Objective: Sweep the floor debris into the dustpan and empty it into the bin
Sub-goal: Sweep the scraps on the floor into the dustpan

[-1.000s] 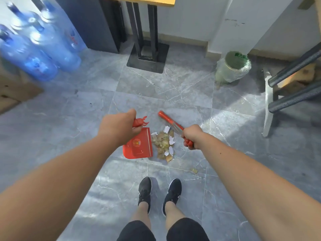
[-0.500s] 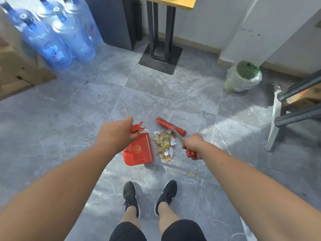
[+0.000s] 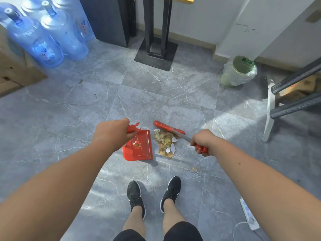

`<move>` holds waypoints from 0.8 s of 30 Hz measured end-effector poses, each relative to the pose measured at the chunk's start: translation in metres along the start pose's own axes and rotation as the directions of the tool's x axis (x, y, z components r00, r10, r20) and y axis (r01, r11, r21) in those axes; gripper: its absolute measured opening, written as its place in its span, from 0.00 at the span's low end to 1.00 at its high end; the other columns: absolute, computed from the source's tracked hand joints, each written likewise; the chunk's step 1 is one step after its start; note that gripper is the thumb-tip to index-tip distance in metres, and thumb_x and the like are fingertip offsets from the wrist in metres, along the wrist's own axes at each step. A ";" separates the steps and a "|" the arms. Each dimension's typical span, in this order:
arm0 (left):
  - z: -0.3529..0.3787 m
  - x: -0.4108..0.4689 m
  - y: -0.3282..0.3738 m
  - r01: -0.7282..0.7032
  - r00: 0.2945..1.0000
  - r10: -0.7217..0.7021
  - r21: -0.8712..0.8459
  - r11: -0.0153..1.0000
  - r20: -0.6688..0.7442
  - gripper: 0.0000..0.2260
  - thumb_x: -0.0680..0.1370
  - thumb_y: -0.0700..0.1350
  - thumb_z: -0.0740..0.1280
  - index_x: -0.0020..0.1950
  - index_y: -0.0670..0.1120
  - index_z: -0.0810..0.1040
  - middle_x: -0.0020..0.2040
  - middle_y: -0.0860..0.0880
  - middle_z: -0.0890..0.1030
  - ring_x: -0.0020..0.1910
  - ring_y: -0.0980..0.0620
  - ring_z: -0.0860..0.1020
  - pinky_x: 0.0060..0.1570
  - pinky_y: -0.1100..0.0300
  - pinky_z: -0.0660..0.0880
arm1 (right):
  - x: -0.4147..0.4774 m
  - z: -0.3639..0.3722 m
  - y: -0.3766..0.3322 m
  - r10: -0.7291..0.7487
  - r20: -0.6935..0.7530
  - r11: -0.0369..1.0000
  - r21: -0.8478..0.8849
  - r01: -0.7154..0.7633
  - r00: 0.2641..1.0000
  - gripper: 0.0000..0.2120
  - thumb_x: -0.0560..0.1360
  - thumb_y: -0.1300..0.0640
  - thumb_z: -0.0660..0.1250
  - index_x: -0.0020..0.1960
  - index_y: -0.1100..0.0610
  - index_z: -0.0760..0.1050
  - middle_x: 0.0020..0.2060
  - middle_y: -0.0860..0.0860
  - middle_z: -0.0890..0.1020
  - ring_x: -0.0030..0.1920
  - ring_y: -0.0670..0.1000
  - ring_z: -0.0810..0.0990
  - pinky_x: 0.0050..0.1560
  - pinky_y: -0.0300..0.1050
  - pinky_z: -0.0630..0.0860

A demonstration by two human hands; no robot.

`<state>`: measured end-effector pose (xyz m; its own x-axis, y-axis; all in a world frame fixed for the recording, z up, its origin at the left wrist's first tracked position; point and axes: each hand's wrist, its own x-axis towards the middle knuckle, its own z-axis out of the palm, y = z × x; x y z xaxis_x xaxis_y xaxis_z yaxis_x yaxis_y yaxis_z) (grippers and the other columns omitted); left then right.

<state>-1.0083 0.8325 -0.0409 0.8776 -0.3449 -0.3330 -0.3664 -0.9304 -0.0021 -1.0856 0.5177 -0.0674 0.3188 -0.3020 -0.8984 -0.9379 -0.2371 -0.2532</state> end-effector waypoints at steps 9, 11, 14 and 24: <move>0.008 0.018 -0.022 -0.008 0.999 0.008 -0.012 1.000 0.039 0.20 0.79 0.66 0.59 0.45 0.50 0.68 0.35 0.54 0.73 0.33 0.49 0.74 0.33 0.57 0.65 | -0.012 0.028 -0.008 0.013 -0.070 0.980 0.199 0.001 0.997 0.03 0.73 0.69 0.66 0.44 0.64 0.74 0.23 0.55 0.70 0.21 0.52 0.71 0.23 0.36 0.64; 0.017 0.021 -0.026 0.001 0.999 0.000 -0.028 1.000 0.036 0.19 0.79 0.65 0.60 0.46 0.50 0.69 0.38 0.53 0.76 0.36 0.47 0.75 0.36 0.56 0.66 | -0.013 0.034 -0.010 0.028 -0.085 0.969 0.246 -0.006 0.996 0.02 0.73 0.69 0.66 0.46 0.65 0.75 0.25 0.55 0.70 0.22 0.52 0.71 0.22 0.36 0.64; 0.028 0.025 -0.034 0.007 1.000 -0.006 -0.061 0.998 0.020 0.16 0.80 0.62 0.61 0.48 0.49 0.70 0.43 0.50 0.79 0.42 0.45 0.79 0.40 0.54 0.68 | -0.013 0.044 -0.010 0.046 -0.103 0.944 0.331 -0.010 0.994 0.02 0.74 0.70 0.65 0.46 0.65 0.74 0.23 0.55 0.70 0.22 0.51 0.70 0.21 0.35 0.64; 0.039 0.031 -0.032 -0.043 0.999 0.043 -0.040 0.998 0.014 0.17 0.81 0.61 0.58 0.53 0.48 0.72 0.50 0.47 0.79 0.50 0.43 0.78 0.49 0.49 0.71 | -0.008 0.089 0.002 0.148 0.007 0.850 0.510 -0.131 0.989 0.03 0.79 0.68 0.60 0.47 0.63 0.70 0.23 0.54 0.71 0.25 0.49 0.69 0.18 0.33 0.64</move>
<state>-0.9809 0.8566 -0.0877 0.8566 -0.3830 -0.3457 -0.3910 -0.9191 0.0494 -1.1022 0.6018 -0.0931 0.1754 -0.3278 -0.9283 -0.9088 0.3086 -0.2807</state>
